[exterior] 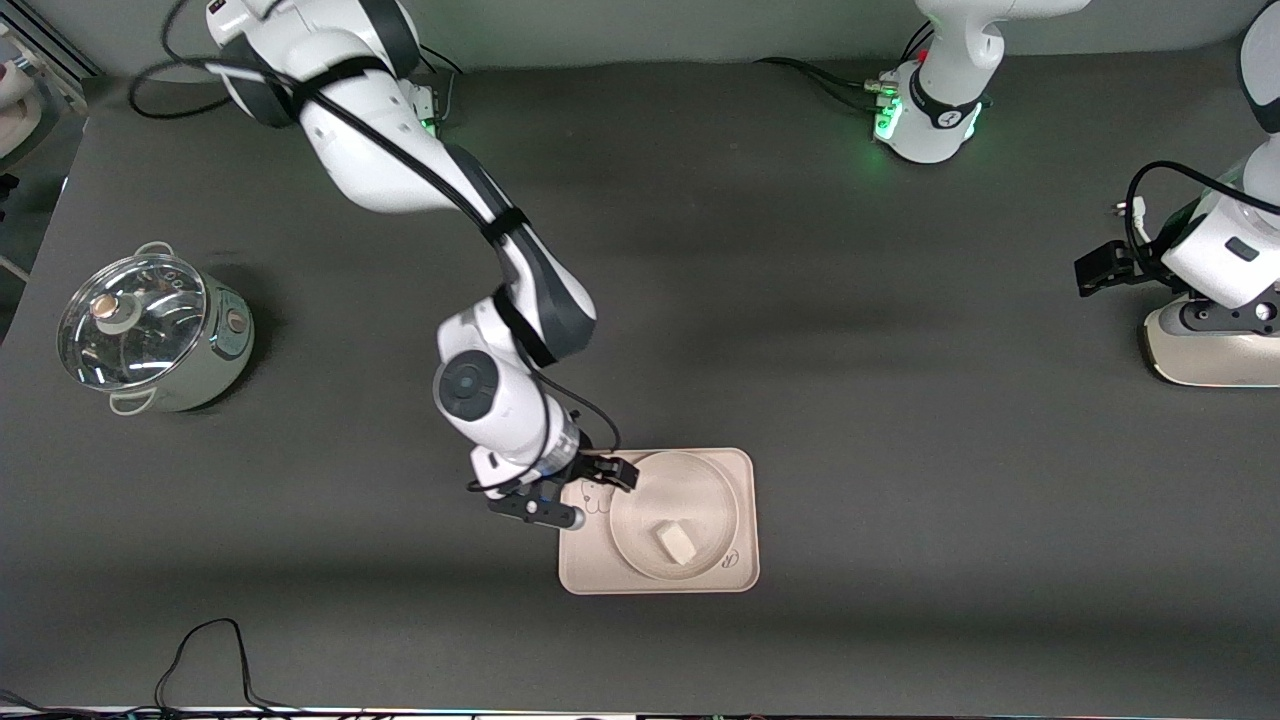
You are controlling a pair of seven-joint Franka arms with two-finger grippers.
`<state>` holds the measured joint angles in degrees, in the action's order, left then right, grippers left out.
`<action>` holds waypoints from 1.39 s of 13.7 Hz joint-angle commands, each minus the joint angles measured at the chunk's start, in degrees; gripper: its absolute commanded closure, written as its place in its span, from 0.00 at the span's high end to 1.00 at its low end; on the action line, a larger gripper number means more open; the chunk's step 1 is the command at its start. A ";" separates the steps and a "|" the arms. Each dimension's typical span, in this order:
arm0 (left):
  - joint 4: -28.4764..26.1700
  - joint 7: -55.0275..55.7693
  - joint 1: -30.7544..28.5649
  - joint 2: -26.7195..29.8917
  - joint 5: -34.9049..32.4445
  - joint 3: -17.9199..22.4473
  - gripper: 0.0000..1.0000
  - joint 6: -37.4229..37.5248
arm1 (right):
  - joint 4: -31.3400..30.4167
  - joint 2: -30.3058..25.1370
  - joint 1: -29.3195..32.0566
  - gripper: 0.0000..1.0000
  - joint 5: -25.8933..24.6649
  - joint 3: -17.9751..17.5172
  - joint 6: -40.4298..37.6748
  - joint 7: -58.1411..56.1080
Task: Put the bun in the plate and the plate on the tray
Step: 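Release the plate rim and raise the right gripper away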
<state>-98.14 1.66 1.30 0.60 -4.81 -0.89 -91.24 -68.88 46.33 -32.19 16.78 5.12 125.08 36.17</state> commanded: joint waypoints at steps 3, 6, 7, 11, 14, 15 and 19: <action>1.55 0.54 0.02 -0.77 -0.73 0.18 1.00 -0.17 | -12.93 -24.05 8.44 1.00 -6.83 -3.08 -20.09 -1.53; 1.90 1.07 0.20 -0.77 -0.73 0.18 1.00 0.18 | -20.48 -36.36 16.17 1.00 -9.48 -5.64 -27.77 -13.96; 1.99 1.07 0.11 -0.77 -0.73 0.18 1.00 0.27 | -22.33 -39.27 18.72 1.00 -9.57 -5.64 -29.62 -19.24; 1.99 1.15 0.20 -0.77 -0.73 0.18 1.00 0.27 | -22.53 -43.69 25.94 1.00 -14.40 -4.07 -35.87 -36.13; 1.99 1.15 0.20 -0.77 -0.73 0.18 1.00 0.36 | -22.70 -44.48 25.87 1.00 -15.28 1.37 -36.14 -41.87; 1.90 1.15 0.20 -0.77 -0.73 0.18 1.00 0.36 | -22.70 -44.83 25.87 1.00 -16.33 1.65 -36.23 -41.88; 1.99 1.15 0.20 -0.77 -0.73 0.18 1.00 0.36 | -23.32 -46.15 25.87 1.00 -16.96 2.88 -36.67 -40.74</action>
<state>-97.57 2.04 1.21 0.39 -4.85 -0.76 -91.63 -90.37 2.39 -5.82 1.30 7.49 88.76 -4.70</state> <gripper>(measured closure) 0.000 0.000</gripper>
